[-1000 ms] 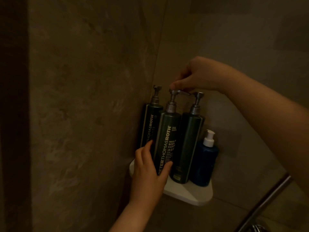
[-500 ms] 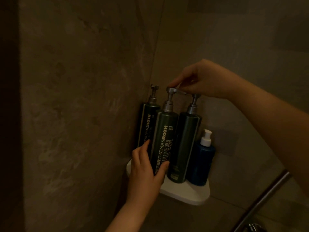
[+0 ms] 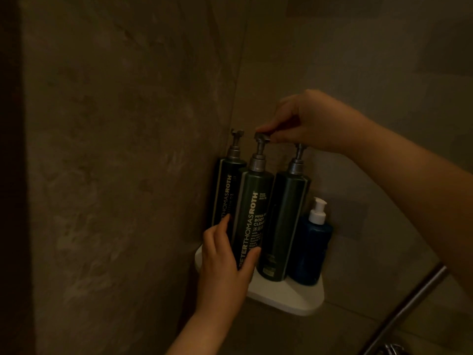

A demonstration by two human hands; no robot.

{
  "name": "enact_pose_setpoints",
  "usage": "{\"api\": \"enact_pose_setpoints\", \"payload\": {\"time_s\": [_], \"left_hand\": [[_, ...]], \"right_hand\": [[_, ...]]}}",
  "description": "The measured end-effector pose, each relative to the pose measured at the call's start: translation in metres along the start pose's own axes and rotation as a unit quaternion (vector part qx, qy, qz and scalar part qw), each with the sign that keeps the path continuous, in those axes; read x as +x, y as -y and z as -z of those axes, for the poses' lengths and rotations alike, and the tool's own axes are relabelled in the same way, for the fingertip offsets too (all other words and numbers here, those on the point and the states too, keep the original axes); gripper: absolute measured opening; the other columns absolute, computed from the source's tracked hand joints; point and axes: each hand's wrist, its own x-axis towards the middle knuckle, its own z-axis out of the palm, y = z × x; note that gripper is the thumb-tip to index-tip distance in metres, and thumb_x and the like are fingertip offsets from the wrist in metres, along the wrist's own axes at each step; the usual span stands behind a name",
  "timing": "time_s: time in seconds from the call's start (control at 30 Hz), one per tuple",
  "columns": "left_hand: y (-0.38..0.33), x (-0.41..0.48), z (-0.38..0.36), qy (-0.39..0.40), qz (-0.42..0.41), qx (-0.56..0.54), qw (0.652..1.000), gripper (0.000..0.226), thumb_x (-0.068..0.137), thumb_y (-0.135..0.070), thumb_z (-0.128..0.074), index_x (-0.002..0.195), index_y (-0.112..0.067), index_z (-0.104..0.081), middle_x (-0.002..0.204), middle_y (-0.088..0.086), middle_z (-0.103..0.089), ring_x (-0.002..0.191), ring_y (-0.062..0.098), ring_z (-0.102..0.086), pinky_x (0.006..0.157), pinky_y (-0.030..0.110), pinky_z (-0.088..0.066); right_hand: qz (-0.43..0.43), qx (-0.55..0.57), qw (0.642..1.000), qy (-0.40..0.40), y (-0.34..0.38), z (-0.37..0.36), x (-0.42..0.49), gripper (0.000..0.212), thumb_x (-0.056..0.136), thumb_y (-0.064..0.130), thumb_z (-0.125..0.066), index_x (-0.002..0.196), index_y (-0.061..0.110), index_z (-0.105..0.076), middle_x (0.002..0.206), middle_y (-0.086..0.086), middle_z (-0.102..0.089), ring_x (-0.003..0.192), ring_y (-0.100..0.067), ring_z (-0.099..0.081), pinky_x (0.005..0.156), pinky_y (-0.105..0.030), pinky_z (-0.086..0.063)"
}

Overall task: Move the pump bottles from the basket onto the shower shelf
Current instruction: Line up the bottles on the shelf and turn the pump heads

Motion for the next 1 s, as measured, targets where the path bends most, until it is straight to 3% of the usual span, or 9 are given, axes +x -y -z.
{"api": "enact_pose_setpoints", "payload": {"time_s": [0.27, 0.4, 0.5, 0.57, 0.63, 0.7, 0.77, 0.87, 1.0], "left_hand": [[0.001, 0.001, -0.001, 0.001, 0.005, 0.005, 1.0, 0.078, 0.07, -0.07, -0.039, 0.138, -0.048, -0.008, 0.133, -0.025, -0.016, 0.117, -0.005, -0.028, 0.083, 0.009, -0.028], [0.002, -0.002, -0.001, -0.009, -0.013, 0.049, 0.999, 0.083, 0.072, -0.069, -0.037, 0.143, -0.041, -0.006, 0.133, -0.02, -0.016, 0.114, -0.007, -0.023, 0.085, 0.009, -0.03], [0.002, -0.012, -0.001, -0.031, -0.041, 0.082, 0.995, 0.076, 0.079, -0.062, -0.039, 0.143, -0.039, -0.002, 0.131, -0.015, -0.019, 0.117, -0.001, -0.022, 0.096, 0.026, -0.033], [0.003, -0.017, -0.002, -0.037, -0.053, 0.09, 0.994, 0.077, 0.084, -0.048, -0.051, 0.142, -0.039, -0.002, 0.133, -0.012, -0.02, 0.121, 0.005, -0.026, 0.097, 0.03, -0.033], [0.004, -0.018, -0.002, -0.04, -0.054, 0.096, 0.993, 0.082, 0.083, -0.038, -0.061, 0.142, -0.038, -0.003, 0.133, -0.012, -0.02, 0.121, 0.007, -0.026, 0.097, 0.031, -0.034], [0.005, -0.018, -0.002, -0.037, -0.056, 0.096, 0.993, 0.083, 0.083, -0.036, -0.064, 0.141, -0.037, -0.005, 0.133, -0.009, -0.022, 0.122, 0.009, -0.028, 0.097, 0.032, -0.035], [0.005, -0.016, -0.002, -0.027, -0.062, 0.092, 0.993, 0.082, 0.084, -0.036, -0.063, 0.139, -0.041, -0.002, 0.135, -0.007, -0.022, 0.122, 0.007, -0.026, 0.099, 0.03, -0.033], [0.005, -0.013, -0.004, -0.011, -0.059, 0.078, 0.995, 0.08, 0.087, -0.037, -0.06, 0.135, -0.047, 0.002, 0.135, -0.01, -0.02, 0.122, 0.003, -0.022, 0.102, 0.026, -0.027], [0.005, -0.007, -0.007, -0.016, -0.061, 0.087, 0.994, 0.078, 0.086, -0.032, -0.063, 0.139, -0.037, -0.007, 0.136, -0.003, -0.027, 0.122, 0.004, -0.026, 0.103, 0.024, -0.023]], "right_hand": [[0.004, -0.003, 1.0, -0.014, 0.001, -0.002, -0.001, 0.024, 0.079, 0.02, -0.072, 0.096, 0.035, -0.066, 0.078, 0.014, -0.056, 0.068, 0.002, -0.052, 0.06, -0.004, -0.037], [0.001, -0.025, 1.0, -0.012, 0.0, -0.002, -0.001, 0.022, 0.08, 0.022, -0.07, 0.101, 0.024, -0.072, 0.083, 0.007, -0.06, 0.07, -0.003, -0.053, 0.062, -0.009, -0.037], [0.003, -0.036, 0.999, -0.014, 0.001, -0.002, -0.001, 0.021, 0.08, 0.024, -0.07, 0.101, 0.022, -0.073, 0.086, 0.002, -0.062, 0.074, -0.011, -0.056, 0.065, -0.019, -0.041], [0.003, -0.031, 0.999, -0.017, 0.0, -0.003, -0.001, 0.021, 0.08, 0.024, -0.07, 0.101, 0.021, -0.073, 0.087, 0.001, -0.063, 0.074, -0.011, -0.057, 0.066, -0.019, -0.042], [0.005, -0.024, 1.0, -0.019, -0.001, -0.004, -0.001, 0.02, 0.08, 0.023, -0.07, 0.1, 0.023, -0.073, 0.085, 0.003, -0.062, 0.072, -0.007, -0.056, 0.065, -0.015, -0.041], [0.003, -0.027, 0.999, -0.021, -0.002, -0.004, 0.0, 0.019, 0.08, 0.024, -0.07, 0.098, 0.022, -0.073, 0.085, 0.002, -0.062, 0.073, -0.01, -0.056, 0.067, -0.02, -0.043], [0.003, -0.045, 0.999, -0.023, -0.003, -0.005, 0.0, 0.018, 0.08, 0.024, -0.07, 0.097, 0.022, -0.074, 0.086, 0.0, -0.063, 0.074, -0.013, -0.057, 0.067, -0.024, -0.044], [-0.001, -0.053, 0.998, -0.024, -0.006, -0.006, 0.0, 0.02, 0.08, 0.022, -0.071, 0.1, 0.022, -0.073, 0.085, 0.003, -0.062, 0.073, -0.009, -0.056, 0.064, -0.017, -0.04], [-0.018, -0.068, 0.997, -0.018, -0.008, -0.008, 0.002, 0.02, 0.082, 0.026, -0.07, 0.1, 0.02, -0.073, 0.09, -0.004, -0.065, 0.078, -0.017, -0.059, 0.072, -0.032, -0.046]]}}
